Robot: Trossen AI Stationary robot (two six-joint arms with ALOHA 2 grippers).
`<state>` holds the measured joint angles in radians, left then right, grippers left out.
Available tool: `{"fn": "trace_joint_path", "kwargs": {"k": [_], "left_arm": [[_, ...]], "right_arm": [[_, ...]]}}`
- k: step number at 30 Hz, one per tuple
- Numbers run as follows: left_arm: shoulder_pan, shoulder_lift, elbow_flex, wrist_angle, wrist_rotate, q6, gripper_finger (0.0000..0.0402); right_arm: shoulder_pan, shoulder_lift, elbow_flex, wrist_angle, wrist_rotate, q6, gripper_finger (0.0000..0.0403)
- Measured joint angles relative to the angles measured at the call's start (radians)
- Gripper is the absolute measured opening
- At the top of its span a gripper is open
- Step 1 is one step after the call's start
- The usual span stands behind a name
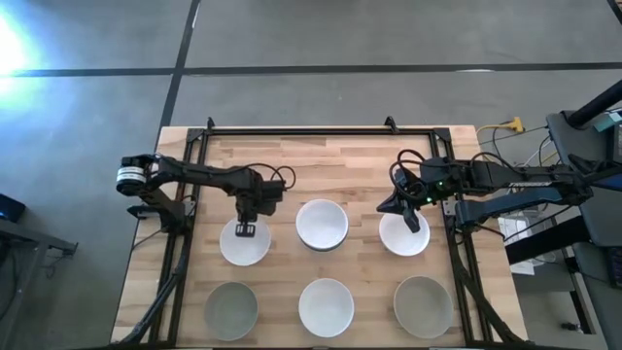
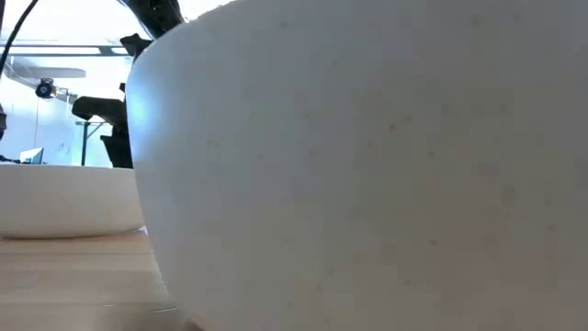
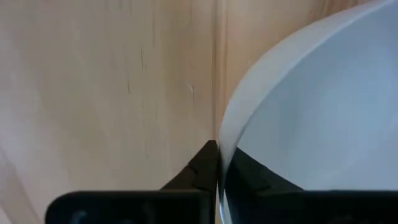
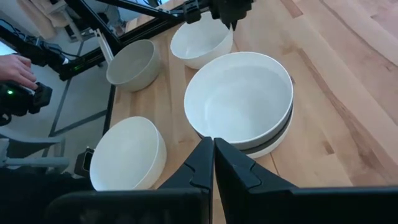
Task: Nest bowls inside each other
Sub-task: Stack the white bowl on the other white bowl
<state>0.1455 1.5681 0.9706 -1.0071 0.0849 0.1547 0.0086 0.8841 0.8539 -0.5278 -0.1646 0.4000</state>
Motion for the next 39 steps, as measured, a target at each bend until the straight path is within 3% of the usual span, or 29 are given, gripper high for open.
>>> {"fn": "trace_joint_path", "kwargs": {"k": [6,12,18,24,28,39], "left_arm": [[0.004,-0.031,0.122,-0.086,-0.011,0.008,0.0001],[0.027,-0.040,0.379,-0.258,-0.010,0.030,0.0001],[0.138,0.016,0.696,-0.282,0.103,-0.176,0.0000],[0.176,0.173,0.929,-0.267,0.197,-0.296,0.0000],[0.161,0.304,0.993,-0.288,0.348,-0.314,0.0000],[0.118,0.473,1.029,-0.340,0.343,-0.306,0.0000]], "right_arm": [[0.000,0.000,0.000,0.000,0.000,0.001,0.0009],[0.000,0.001,0.000,0.007,0.009,0.000,0.0009],[0.000,0.001,0.000,0.008,0.010,-0.008,0.0009],[0.000,0.001,0.000,0.008,0.010,-0.008,0.0009],[0.000,0.001,0.000,0.008,0.010,-0.008,0.0009],[0.000,0.000,0.000,0.005,0.010,0.010,0.0009]]}}
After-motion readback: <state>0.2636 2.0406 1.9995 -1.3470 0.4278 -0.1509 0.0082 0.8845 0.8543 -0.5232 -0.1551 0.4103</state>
